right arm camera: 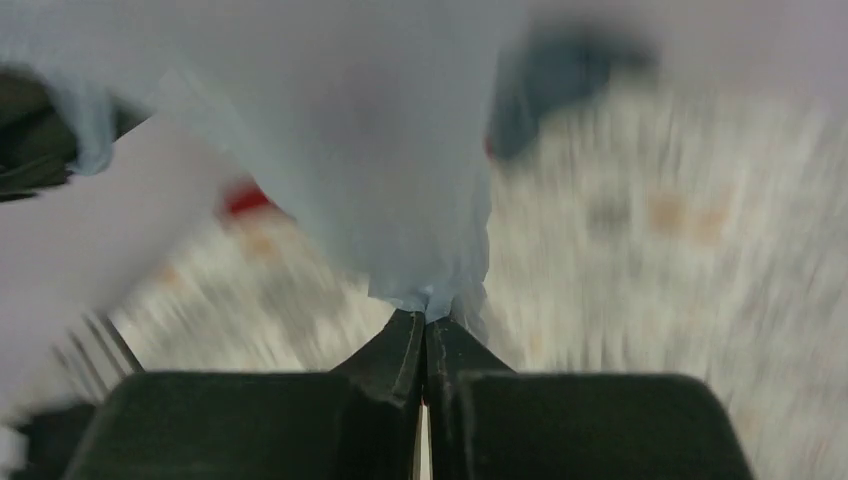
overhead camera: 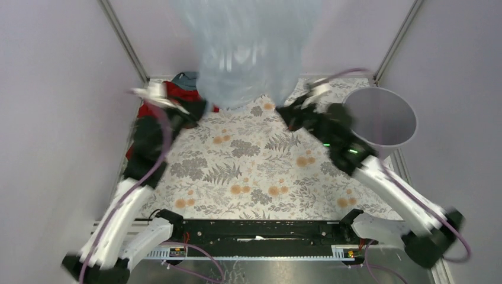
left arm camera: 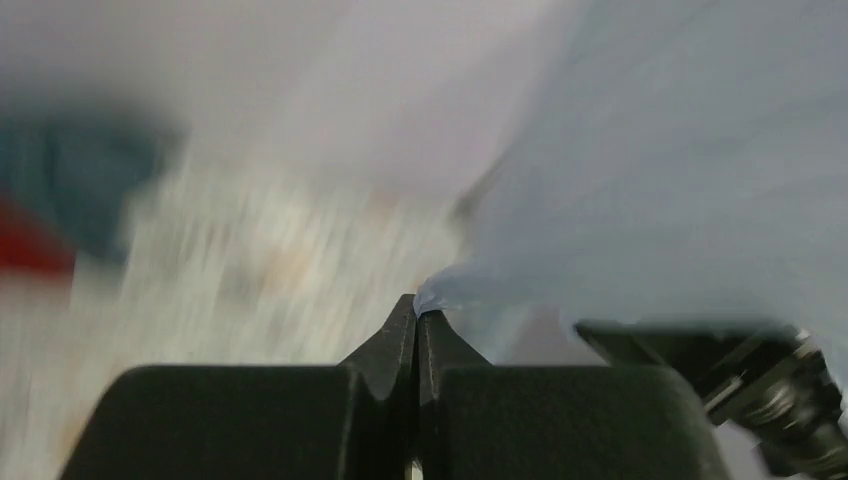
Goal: Put the trash bags into the trash bin
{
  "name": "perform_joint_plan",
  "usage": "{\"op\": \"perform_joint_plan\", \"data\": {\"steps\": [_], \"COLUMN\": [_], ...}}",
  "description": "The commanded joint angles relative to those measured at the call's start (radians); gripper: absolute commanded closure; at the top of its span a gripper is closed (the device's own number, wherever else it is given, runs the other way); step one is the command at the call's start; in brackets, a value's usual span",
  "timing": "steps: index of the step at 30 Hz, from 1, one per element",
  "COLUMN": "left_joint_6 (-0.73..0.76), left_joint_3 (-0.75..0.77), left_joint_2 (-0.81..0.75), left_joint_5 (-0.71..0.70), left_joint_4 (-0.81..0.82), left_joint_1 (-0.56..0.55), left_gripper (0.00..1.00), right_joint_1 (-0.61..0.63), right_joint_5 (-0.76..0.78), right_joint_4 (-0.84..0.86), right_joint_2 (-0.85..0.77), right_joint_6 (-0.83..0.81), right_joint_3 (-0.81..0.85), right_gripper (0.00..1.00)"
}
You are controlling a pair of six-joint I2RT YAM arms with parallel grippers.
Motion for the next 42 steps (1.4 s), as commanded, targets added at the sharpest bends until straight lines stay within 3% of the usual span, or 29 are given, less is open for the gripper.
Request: {"op": "perform_joint_plan", "data": {"steps": [1, 3, 5, 9, 11, 13, 14, 16, 19, 21, 24, 26, 28, 32, 39, 42], "left_joint_6": [-0.156, -0.156, -0.081, 0.108, 0.133, 0.104, 0.071, -0.017, -0.094, -0.078, -0.067, -0.087, -0.119, -0.131, -0.039, -0.032], "left_joint_3": [-0.437, -0.405, -0.220, 0.367, 0.652, 0.837, 0.848, 0.693, 0.302, 0.096, -0.173, -0.356, -0.446, -0.439, -0.092, 0.003], "left_joint_2": [0.029, -0.034, -0.007, 0.227, 0.313, 0.338, 0.315, 0.204, 0.016, -0.040, -0.036, -0.054, -0.135, -0.261, -0.144, -0.133], "left_joint_5": [0.145, 0.120, 0.091, 0.083, 0.134, 0.202, 0.226, 0.257, 0.226, 0.139, -0.003, 0.031, 0.075, 0.077, 0.189, 0.202], "left_joint_4": [-0.224, -0.257, -0.315, -0.440, -0.467, -0.446, -0.399, -0.223, -0.021, -0.154, -0.384, -0.420, -0.420, -0.413, -0.468, -0.467], "left_joint_1": [0.004, 0.004, 0.004, 0.004, 0.004, 0.004, 0.004, 0.004, 0.004, 0.004, 0.004, 0.004, 0.004, 0.004, 0.004, 0.004], "left_gripper": [1.00, 1.00, 1.00, 1.00, 1.00, 1.00, 1.00, 1.00, 1.00, 1.00, 1.00, 1.00, 1.00, 1.00, 1.00, 1.00], "right_joint_1": [0.027, 0.046, 0.047, 0.047, 0.047, 0.049, 0.048, 0.047, 0.047, 0.046, 0.047, 0.047, 0.047, 0.047, 0.048, 0.047], "right_joint_5": [-0.030, -0.018, 0.024, 0.029, 0.006, -0.062, -0.103, -0.170, -0.187, -0.125, -0.003, -0.030, -0.131, -0.134, -0.152, -0.191], "right_joint_4": [-0.139, -0.094, -0.153, -0.411, -0.525, -0.586, -0.590, -0.507, -0.261, -0.195, -0.276, -0.303, -0.296, -0.288, -0.523, -0.488], "right_joint_2": [0.168, 0.097, 0.092, 0.251, 0.324, 0.354, 0.346, 0.265, 0.084, 0.027, 0.067, 0.099, 0.089, -0.005, 0.058, 0.052], "right_joint_6": [0.163, 0.182, 0.124, -0.044, -0.067, -0.055, -0.042, -0.008, 0.040, 0.051, 0.080, 0.113, 0.128, 0.132, 0.050, 0.075], "right_joint_3": [-0.298, -0.307, -0.173, 0.353, 0.641, 0.839, 0.884, 0.829, 0.467, 0.215, -0.020, -0.162, -0.231, -0.229, 0.167, 0.194], "right_gripper": [1.00, 1.00, 1.00, 1.00, 1.00, 1.00, 1.00, 1.00, 0.99, 1.00, 1.00, 1.00, 1.00, 1.00, 1.00, 0.99]}}
